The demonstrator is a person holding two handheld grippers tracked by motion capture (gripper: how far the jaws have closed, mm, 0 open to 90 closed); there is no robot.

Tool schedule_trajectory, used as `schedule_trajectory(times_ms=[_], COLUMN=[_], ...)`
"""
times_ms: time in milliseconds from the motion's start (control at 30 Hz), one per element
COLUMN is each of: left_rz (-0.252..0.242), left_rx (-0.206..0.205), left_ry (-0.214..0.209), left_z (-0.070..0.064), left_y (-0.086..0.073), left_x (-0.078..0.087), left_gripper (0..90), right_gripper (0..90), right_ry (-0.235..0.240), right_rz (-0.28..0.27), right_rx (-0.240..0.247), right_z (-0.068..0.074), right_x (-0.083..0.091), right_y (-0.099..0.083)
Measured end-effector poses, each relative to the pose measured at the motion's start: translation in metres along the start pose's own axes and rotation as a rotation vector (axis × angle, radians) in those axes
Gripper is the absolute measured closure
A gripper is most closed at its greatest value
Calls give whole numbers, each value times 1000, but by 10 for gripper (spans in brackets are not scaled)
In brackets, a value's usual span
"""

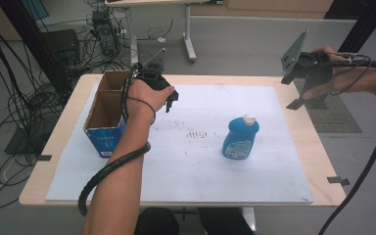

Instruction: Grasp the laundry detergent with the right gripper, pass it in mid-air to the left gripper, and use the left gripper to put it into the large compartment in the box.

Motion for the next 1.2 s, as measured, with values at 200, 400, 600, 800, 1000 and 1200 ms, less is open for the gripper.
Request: schedule_trajectory(times_ms=[200, 400, 600, 800, 1000, 1200], left_rz=[-6, -3, -7, -12, -17, -12], left_rx=[-3, -8, -14, -18, -16, -21], left_ry=[2, -1, -5, -8, -8, -23], left_z=[-1, -3, -5, -8, -6, -6], left_y=[0, 0, 1, 1, 2, -1], left_x=[3, 3, 2, 3, 4, 0], left_gripper=[74, 73, 73, 73, 73, 73], right_gripper=[129, 129, 129, 129, 128, 100], right_ry=[1, 3, -5, -11, -19, -35], right_rz=[-2, 1, 1, -4, -2, -9], right_rx=[7, -1, -6, -10, -7, -34], right_z=[3, 4, 6, 6, 5, 6], right_x=[1, 2, 8, 13, 18, 14], right_y=[1, -2, -5, -4, -3, -5])
Point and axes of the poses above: each handheld gripper's, and its own axes: x roughly backward along the jaws, y roughly out of its top, z roughly to its left, the point moved 8 cm from there along -x, roughly forward along the jaws, and after that the axes turned 7 degrees about -y, right-handed, at the moved point
